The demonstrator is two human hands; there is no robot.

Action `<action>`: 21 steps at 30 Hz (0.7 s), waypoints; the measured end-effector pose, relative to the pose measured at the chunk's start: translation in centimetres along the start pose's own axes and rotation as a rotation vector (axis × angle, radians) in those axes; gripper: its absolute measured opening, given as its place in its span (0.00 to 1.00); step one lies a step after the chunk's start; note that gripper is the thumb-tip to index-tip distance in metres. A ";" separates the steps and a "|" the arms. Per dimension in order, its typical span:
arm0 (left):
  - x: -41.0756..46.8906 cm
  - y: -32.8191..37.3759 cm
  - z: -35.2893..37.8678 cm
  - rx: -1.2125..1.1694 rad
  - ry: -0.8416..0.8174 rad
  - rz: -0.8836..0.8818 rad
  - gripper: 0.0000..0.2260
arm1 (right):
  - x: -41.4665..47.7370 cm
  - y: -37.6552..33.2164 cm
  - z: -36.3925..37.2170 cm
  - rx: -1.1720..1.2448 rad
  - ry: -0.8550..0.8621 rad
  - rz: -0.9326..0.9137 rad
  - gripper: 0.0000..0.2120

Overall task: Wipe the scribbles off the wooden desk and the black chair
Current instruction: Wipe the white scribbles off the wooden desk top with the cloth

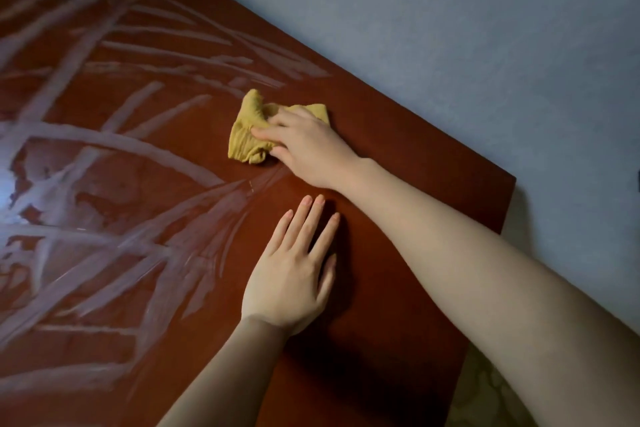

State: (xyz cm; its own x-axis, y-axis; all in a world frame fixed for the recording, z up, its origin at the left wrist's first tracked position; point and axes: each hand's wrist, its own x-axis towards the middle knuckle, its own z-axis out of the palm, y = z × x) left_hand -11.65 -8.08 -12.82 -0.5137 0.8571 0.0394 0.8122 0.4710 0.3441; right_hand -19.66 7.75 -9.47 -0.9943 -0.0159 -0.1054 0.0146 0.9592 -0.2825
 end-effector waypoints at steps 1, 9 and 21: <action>0.1 0.0 0.0 0.001 0.002 -0.002 0.24 | -0.5 -0.2 0.0 0.012 -0.023 -0.026 0.18; -0.1 0.2 -0.1 0.005 0.021 0.003 0.24 | -8.0 2.6 -1.0 0.071 -0.061 0.049 0.18; -0.3 0.1 0.2 -0.038 0.068 0.005 0.25 | -9.2 10.1 -2.9 -0.076 0.034 0.344 0.19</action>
State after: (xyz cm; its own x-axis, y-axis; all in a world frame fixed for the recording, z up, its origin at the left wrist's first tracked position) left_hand -11.38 -8.27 -12.99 -0.5285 0.8425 0.1042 0.8043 0.4576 0.3791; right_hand -10.69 18.39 -8.56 -0.9353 0.3204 -0.1502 0.3431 0.9250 -0.1635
